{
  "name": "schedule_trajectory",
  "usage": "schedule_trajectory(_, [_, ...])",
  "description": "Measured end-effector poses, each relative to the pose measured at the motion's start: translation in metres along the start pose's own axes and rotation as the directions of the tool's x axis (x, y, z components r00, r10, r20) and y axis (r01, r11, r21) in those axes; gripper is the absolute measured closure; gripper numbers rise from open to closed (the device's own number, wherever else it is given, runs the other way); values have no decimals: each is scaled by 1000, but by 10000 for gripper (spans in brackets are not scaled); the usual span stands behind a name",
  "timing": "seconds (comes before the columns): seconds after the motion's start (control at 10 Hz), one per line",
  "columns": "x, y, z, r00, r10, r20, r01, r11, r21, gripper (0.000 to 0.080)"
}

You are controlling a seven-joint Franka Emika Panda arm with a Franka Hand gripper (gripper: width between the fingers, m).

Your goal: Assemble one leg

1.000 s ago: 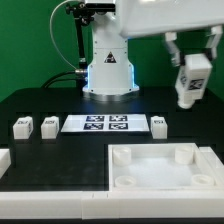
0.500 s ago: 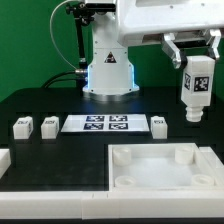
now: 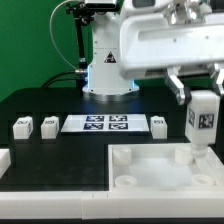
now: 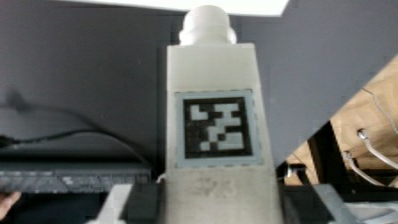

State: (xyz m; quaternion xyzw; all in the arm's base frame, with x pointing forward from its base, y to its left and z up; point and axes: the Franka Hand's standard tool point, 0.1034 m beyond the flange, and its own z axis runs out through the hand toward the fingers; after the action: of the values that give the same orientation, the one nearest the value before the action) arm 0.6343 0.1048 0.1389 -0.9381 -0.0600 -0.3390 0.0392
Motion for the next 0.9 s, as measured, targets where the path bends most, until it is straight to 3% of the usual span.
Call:
schedule_trajectory(0.3, [-22,-11,14,999,-1,40,0,1000,10,509])
schedule_trajectory(0.6, [-29,-14,18,999,-4,53,3,1000,13,509])
schedule_trajectory(0.9, [-25,-12,24,999,0,47,0,1000,10,509])
